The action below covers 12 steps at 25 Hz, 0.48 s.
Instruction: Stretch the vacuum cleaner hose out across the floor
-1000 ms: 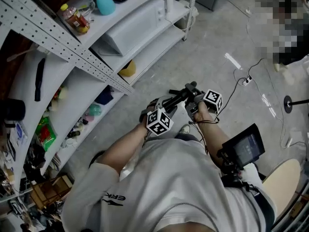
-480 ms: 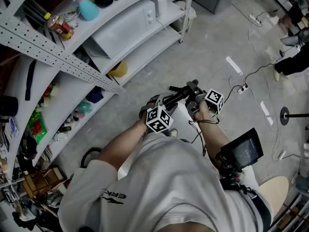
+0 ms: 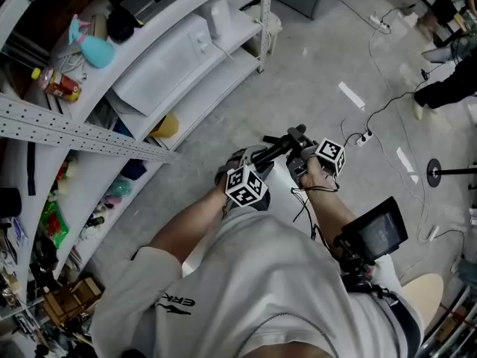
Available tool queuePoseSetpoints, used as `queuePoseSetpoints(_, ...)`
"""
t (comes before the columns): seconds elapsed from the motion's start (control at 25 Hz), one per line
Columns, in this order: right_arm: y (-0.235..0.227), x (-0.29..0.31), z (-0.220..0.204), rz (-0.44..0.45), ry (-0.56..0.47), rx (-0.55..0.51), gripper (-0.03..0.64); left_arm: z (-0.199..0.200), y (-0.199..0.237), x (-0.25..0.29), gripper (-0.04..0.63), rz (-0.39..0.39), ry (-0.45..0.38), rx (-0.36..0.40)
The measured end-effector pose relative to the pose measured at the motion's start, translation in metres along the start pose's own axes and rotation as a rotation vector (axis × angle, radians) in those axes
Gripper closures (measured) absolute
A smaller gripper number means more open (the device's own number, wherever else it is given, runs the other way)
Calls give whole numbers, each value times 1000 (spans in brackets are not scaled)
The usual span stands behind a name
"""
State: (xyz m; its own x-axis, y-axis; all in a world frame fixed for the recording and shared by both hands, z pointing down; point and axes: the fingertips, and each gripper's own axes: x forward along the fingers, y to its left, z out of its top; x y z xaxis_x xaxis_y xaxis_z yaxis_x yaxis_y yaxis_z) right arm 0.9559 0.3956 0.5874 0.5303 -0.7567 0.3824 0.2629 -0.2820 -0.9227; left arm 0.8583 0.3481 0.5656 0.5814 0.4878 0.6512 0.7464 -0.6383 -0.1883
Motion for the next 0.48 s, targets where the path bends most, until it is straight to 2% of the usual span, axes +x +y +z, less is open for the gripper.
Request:
queuePoseSetpoints(0.28, 23, 30, 71, -23, -16, -15, 391, 36, 53, 50, 422, -42, -17, -9)
queuePoseSetpoints(0.48, 40, 53, 111, -14, -16, -43, 392, 54, 88, 77, 422, -36, -24, -6)
